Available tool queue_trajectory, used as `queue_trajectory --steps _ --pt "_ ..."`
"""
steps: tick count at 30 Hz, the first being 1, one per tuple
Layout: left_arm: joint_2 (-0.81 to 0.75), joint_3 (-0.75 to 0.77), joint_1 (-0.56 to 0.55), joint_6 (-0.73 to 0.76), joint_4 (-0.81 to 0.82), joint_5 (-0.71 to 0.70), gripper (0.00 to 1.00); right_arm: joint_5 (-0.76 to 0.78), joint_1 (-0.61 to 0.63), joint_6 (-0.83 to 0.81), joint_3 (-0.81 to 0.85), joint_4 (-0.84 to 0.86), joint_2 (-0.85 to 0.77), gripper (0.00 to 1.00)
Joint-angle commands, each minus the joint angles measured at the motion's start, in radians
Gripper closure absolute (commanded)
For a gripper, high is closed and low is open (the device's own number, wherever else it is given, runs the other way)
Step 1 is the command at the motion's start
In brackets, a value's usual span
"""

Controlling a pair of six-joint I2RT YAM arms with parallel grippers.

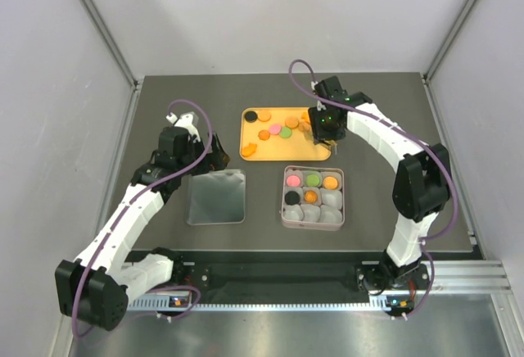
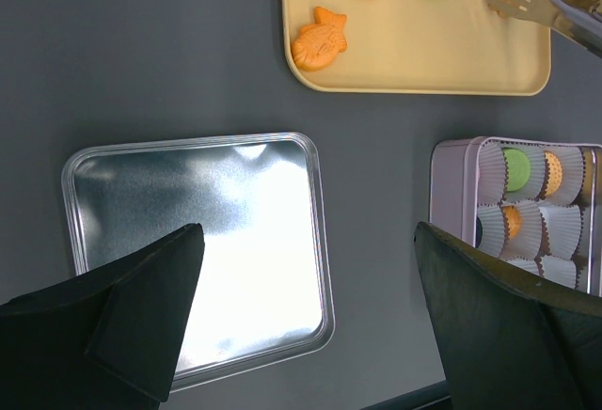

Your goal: Pack the cookies

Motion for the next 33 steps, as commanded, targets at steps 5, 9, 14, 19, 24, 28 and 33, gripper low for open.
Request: queue_trajectory --steps 5,9,14,19,24,28,33 --pt "0.0 0.004 0.004 0.004 0.025 0.007 0.02 -0.007 -0.024 -0.01 -0.019 0.048 -0.019 0.53" --pt "0.0 0.004 0.004 0.004 0.023 0.007 0.02 -0.009 -0.029 -0.011 -0.02 0.049 -0.022 0.53" --pt "-0.003 0.004 0.002 0.004 0.025 0.006 0.02 -0.017 -0.029 -0.011 -0.019 0.048 -0.018 0.53" --pt "-0.002 0.004 0.003 0.004 0.025 0.006 0.02 -0.026 -0.03 -0.014 -0.035 0.048 -0.022 0.54" --pt "-0.002 0.004 0.002 0.004 0.025 0.006 0.02 -0.044 -0.047 -0.016 -0.044 0.045 -0.028 0.54" --pt "-0.005 0.004 0.002 0.004 0.025 0.006 0.02 -0.066 -0.063 -0.017 -0.055 0.046 -0.032 0.54" --pt "-0.003 0.004 0.003 0.004 0.025 0.007 0.02 -0.079 -0.063 -0.016 -0.053 0.045 -0.044 0.54"
